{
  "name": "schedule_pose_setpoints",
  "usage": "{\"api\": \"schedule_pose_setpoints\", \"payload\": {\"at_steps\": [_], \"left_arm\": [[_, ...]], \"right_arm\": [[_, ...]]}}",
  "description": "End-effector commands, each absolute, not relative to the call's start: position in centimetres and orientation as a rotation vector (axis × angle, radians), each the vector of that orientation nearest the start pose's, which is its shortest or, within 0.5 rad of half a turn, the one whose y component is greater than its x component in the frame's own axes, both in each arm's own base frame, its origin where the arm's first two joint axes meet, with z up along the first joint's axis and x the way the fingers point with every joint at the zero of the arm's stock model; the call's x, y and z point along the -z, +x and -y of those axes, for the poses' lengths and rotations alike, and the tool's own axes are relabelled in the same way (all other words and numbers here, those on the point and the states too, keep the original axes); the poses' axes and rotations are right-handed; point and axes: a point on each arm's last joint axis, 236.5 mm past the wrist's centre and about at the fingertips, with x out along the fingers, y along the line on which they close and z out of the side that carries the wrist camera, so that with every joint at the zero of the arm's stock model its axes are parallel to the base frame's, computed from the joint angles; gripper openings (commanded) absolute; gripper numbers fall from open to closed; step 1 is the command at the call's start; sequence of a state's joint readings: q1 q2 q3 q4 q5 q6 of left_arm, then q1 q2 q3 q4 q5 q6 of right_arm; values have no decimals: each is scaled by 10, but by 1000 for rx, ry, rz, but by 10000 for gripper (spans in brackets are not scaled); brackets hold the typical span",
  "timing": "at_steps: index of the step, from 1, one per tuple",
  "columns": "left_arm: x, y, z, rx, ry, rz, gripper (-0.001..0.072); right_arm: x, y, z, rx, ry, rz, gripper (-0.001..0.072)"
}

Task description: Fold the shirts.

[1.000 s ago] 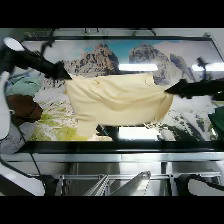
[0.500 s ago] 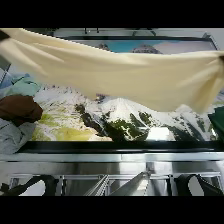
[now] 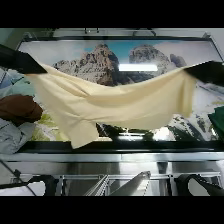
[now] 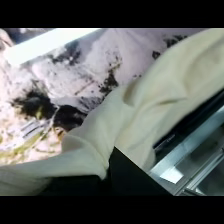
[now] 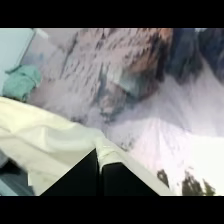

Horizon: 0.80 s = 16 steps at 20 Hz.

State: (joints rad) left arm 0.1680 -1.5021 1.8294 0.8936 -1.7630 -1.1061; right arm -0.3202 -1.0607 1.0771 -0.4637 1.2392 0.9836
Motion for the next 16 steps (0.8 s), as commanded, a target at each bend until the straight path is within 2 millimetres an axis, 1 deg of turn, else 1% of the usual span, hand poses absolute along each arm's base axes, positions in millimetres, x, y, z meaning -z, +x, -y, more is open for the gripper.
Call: {"api": "schedule_pose_setpoints", "payload": {"at_steps": [1,2,3,4,5,6,7,8,9,10,11,12,14,15,16], "left_arm": [[-47,412,97,879,-198,-1431,28],[-20,423,94,861,-236,-1460,31],[3,436,87,833,-274,-1475,156],[18,448,75,780,-332,-1493,299],[28,458,61,718,-396,-1512,345],[32,466,44,669,-441,-1510,345],[31,471,29,622,-483,-1503,345],[28,470,15,586,-520,-1505,346],[25,464,3,567,-552,-1517,345],[24,454,-4,547,-594,-1547,345],[26,442,-5,547,-620,-1580,345],[31,427,-2,550,-649,-1622,345],[46,406,8,539,-701,-1673,345],[57,398,14,538,-707,-1678,345],[66,395,16,527,-713,-1672,345]], "right_arm": [[-36,409,-96,-561,673,-1013,17],[-7,416,-92,-526,713,-1057,27],[15,423,-86,-491,758,-1085,134],[28,427,-79,-472,808,-1100,341],[34,429,-71,-462,829,-1111,413],[33,427,-61,-462,835,-1108,413],[28,424,-52,-464,852,-1104,415],[25,418,-42,-460,853,-1110,416],[28,410,-31,-448,833,-1132,426],[36,400,-21,-427,813,-1175,536],[47,388,-13,-393,789,-1232,606],[56,380,-9,-372,763,-1272,606],[70,370,-16,-372,744,-1304,606],[77,367,-20,-372,730,-1308,606],[82,368,-24,-367,720,-1311,606]]}}
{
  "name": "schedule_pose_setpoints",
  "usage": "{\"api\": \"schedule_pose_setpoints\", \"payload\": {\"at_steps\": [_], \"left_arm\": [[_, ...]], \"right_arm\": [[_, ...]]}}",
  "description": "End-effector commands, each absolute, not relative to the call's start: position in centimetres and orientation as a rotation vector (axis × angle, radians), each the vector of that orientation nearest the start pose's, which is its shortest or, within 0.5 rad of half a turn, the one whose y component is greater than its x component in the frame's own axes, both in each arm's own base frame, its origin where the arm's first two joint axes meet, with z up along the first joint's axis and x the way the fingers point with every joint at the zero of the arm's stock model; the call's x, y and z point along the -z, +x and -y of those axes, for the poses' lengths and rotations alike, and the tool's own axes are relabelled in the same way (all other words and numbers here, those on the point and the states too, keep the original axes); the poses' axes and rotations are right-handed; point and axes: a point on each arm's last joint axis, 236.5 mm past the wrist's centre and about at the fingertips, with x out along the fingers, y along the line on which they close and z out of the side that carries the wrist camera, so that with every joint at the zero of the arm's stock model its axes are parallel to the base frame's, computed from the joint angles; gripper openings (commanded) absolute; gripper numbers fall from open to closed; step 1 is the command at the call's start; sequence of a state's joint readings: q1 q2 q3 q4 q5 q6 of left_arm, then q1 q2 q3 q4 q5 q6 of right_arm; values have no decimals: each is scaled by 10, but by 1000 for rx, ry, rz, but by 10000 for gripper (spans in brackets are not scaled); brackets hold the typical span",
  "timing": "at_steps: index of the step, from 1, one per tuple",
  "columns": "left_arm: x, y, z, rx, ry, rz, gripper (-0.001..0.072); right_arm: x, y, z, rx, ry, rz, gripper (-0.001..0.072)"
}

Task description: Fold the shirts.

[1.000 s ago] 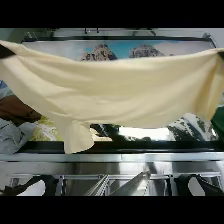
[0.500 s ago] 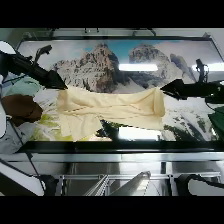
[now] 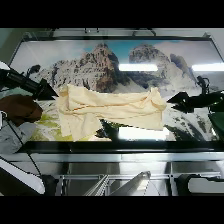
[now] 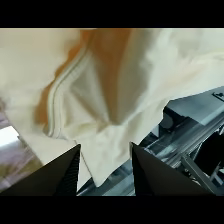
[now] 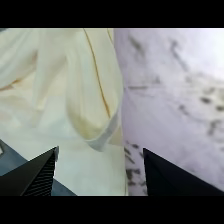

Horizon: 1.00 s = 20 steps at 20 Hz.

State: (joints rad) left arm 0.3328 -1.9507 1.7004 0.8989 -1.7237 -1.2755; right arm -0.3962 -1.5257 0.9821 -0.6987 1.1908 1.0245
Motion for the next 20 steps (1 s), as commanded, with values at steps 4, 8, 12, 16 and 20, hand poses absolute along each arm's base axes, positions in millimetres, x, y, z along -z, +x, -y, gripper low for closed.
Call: {"api": "schedule_pose_setpoints", "payload": {"at_steps": [4,8,12,16,20], "left_arm": [[90,389,19,473,-753,-1675,345],[96,396,18,467,-733,-1647,346],[103,395,15,453,-720,-1659,704],[103,402,12,447,-678,-1639,681],[87,413,52,616,-644,-1566,324]], "right_arm": [[87,385,-43,-367,722,-1272,603],[92,392,-65,-387,713,-1268,29],[91,390,-76,-412,708,-1279,16],[90,391,-77,-412,717,-1275,17],[89,391,-78,-415,721,-1275,16]]}}
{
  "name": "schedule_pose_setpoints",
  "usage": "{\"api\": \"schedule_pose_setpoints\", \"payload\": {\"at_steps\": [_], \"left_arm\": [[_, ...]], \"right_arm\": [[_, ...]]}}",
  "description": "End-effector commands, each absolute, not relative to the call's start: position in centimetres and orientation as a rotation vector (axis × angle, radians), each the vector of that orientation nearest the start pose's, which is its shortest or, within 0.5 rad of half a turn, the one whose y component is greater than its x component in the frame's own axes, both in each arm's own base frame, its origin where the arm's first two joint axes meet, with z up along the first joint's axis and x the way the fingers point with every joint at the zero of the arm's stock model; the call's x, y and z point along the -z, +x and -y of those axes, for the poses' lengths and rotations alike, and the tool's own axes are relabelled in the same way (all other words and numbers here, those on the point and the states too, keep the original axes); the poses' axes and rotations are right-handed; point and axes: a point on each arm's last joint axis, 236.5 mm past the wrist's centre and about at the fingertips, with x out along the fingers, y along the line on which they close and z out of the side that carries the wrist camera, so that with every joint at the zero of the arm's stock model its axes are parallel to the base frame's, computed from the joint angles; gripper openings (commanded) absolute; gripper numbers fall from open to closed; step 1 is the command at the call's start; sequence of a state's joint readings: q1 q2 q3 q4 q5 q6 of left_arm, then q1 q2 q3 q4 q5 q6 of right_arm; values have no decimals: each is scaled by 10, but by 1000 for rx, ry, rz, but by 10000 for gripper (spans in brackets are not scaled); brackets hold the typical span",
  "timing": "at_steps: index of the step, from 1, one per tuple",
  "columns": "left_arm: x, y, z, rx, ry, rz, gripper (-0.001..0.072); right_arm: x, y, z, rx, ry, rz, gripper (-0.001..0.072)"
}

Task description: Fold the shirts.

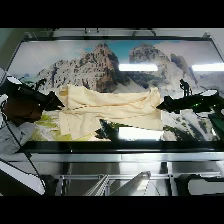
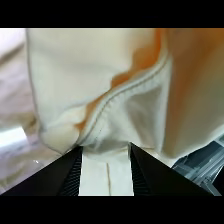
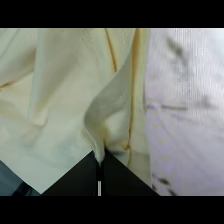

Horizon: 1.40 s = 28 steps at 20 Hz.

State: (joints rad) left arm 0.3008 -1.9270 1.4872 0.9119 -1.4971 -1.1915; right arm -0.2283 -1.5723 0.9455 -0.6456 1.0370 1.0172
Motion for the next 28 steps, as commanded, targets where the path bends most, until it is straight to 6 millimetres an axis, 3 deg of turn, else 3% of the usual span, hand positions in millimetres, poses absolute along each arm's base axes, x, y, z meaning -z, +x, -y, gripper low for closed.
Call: {"api": "schedule_pose_setpoints", "payload": {"at_steps": [1,4,7,8,9,10,13,15,17,19,21,23,25,28], "left_arm": [[90,411,61,628,-610,-1581,325],[91,405,88,683,-550,-1609,325],[75,410,102,741,-505,-1598,323],[67,414,103,759,-502,-1583,235],[61,415,103,772,-492,-1580,12],[53,417,105,794,-494,-1568,25],[17,429,122,889,-551,-1461,24],[-31,437,139,1008,-590,-1325,24],[-108,431,154,1182,-643,-1143,22],[-216,408,160,1395,-689,-864,20],[-334,362,153,1570,-664,-510,20],[-428,296,144,1645,-539,-198,20],[-488,233,144,1593,-355,0,21],[-544,185,137,1338,-193,161,25]], "right_arm": [[87,391,-80,-420,735,-1271,16],[84,393,-83,-427,760,-1262,16],[83,391,-85,-438,763,-1270,16],[83,391,-85,-439,763,-1271,16],[82,390,-85,-441,764,-1273,16],[82,389,-86,-446,765,-1276,16],[74,383,-90,-478,769,-1288,14],[41,376,-101,-593,754,-1250,14],[-21,371,-109,-731,748,-1143,14],[-118,372,-109,-845,708,-884,14],[-234,359,-101,-900,616,-537,14],[-344,323,-95,-859,444,-182,14],[-421,281,-87,-691,267,85,14],[-505,214,-77,-404,48,399,12]]}}
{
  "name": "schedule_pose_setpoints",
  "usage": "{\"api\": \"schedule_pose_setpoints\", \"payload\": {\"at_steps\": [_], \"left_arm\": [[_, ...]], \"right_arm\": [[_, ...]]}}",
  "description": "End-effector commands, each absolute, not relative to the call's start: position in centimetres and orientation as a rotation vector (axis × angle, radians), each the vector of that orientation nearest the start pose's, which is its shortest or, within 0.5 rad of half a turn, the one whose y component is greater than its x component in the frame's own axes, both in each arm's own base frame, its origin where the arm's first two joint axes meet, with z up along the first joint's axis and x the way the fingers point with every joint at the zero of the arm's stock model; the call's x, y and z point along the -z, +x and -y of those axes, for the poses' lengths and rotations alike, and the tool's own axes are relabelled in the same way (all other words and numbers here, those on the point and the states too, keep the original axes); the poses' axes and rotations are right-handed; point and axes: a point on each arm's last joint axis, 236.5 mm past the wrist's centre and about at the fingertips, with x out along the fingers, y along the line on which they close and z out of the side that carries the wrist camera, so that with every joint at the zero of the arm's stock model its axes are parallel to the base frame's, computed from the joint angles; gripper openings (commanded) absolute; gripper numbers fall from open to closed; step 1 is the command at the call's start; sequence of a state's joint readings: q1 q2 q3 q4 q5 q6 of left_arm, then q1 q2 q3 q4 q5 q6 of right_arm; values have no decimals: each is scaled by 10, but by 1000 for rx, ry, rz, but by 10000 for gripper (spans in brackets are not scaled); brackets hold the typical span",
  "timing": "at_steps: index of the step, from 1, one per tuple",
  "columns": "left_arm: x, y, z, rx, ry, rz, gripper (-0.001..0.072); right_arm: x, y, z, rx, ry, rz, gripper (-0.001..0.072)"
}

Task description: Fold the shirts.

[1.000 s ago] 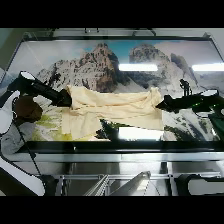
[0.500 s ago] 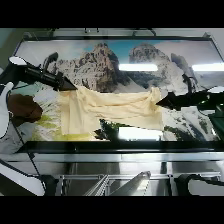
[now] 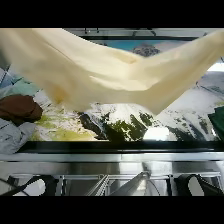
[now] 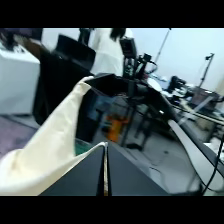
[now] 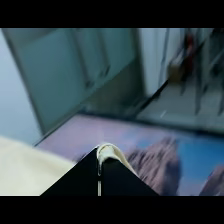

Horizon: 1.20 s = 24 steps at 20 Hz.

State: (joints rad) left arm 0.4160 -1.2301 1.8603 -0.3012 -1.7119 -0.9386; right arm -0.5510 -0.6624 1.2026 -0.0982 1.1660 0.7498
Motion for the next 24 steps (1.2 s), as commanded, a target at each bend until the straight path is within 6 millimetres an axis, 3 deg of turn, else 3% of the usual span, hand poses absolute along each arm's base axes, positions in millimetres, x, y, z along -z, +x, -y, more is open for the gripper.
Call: {"api": "schedule_pose_setpoints", "payload": {"at_steps": [1,2,4,6,7,8,10,13,14,16,18,19,20,21,22,24], "left_arm": [[-557,178,129,1252,-165,199,25],[-564,179,118,1168,-151,213,25],[-560,198,88,1033,-180,178,25],[-540,235,60,989,-273,96,26],[-518,263,53,981,-329,19,26],[-485,296,52,977,-378,-95,26],[-381,369,71,970,-435,-409,28],[-205,445,105,906,-446,-834,28],[-156,465,107,871,-468,-923,28],[-68,499,100,812,-554,-1051,27],[-9,521,82,790,-669,-1131,11],[0,529,76,808,-728,-1127,40],[0,539,66,819,-793,-1099,209],[-8,550,52,810,-875,-1065,287],[-16,556,35,806,-911,-1038,287],[-28,548,1,769,-948,-1058,286]], "right_arm": [[-523,200,-73,-317,-21,456,12],[-533,192,-75,-286,-66,476,12],[-536,203,-74,-316,-68,450,12],[-514,239,-59,-398,29,342,12],[-491,264,-49,-443,99,253,12],[-465,288,-42,-495,170,170,12],[-395,339,-43,-583,298,-18,12],[-232,422,-59,-551,377,-386,12],[-180,446,-58,-499,384,-477,12],[-101,484,-53,-417,409,-595,12],[-52,507,-44,-344,429,-649,15],[-41,514,-42,-339,424,-662,23],[-40,518,-35,-332,427,-661,165],[-46,519,-25,-324,435,-650,399],[-56,516,-17,-335,444,-645,444],[-71,490,-2,-393,497,-686,442]]}}
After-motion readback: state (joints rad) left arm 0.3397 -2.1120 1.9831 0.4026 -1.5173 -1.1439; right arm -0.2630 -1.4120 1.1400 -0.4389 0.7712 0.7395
